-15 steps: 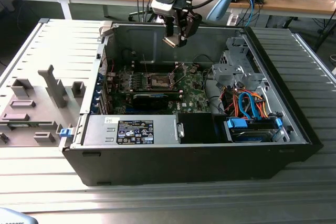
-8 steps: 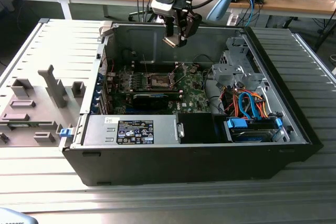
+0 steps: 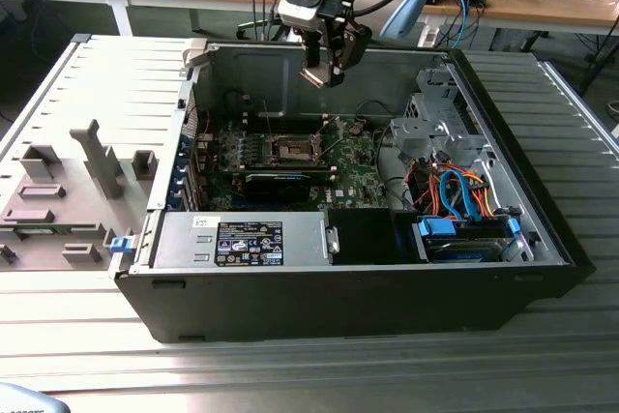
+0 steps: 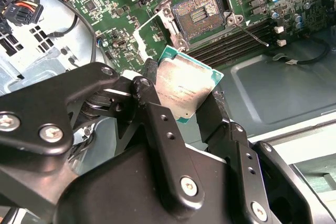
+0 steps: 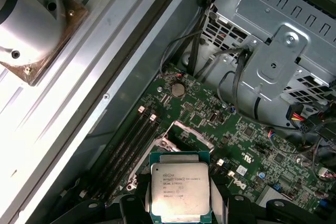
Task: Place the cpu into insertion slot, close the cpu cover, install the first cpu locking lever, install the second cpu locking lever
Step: 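Place the cpu into insertion slot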
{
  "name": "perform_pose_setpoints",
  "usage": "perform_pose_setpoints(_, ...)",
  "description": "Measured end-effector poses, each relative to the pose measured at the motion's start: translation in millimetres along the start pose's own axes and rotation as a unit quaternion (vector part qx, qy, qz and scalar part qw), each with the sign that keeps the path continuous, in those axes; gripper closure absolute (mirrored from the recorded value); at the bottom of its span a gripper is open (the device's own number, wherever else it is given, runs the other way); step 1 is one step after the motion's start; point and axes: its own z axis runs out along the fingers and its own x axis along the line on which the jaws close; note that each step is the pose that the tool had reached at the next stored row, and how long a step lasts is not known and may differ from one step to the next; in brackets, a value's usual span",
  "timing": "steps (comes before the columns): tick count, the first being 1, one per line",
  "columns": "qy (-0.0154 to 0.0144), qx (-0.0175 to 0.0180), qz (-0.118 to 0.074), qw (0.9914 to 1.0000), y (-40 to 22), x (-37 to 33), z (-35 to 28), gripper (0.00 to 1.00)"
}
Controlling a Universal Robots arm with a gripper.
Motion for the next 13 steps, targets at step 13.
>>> perform_pose_setpoints(13,-0.0003,-0.0001,0.004,0.99999,0.0,0.0,0.2,0.46)
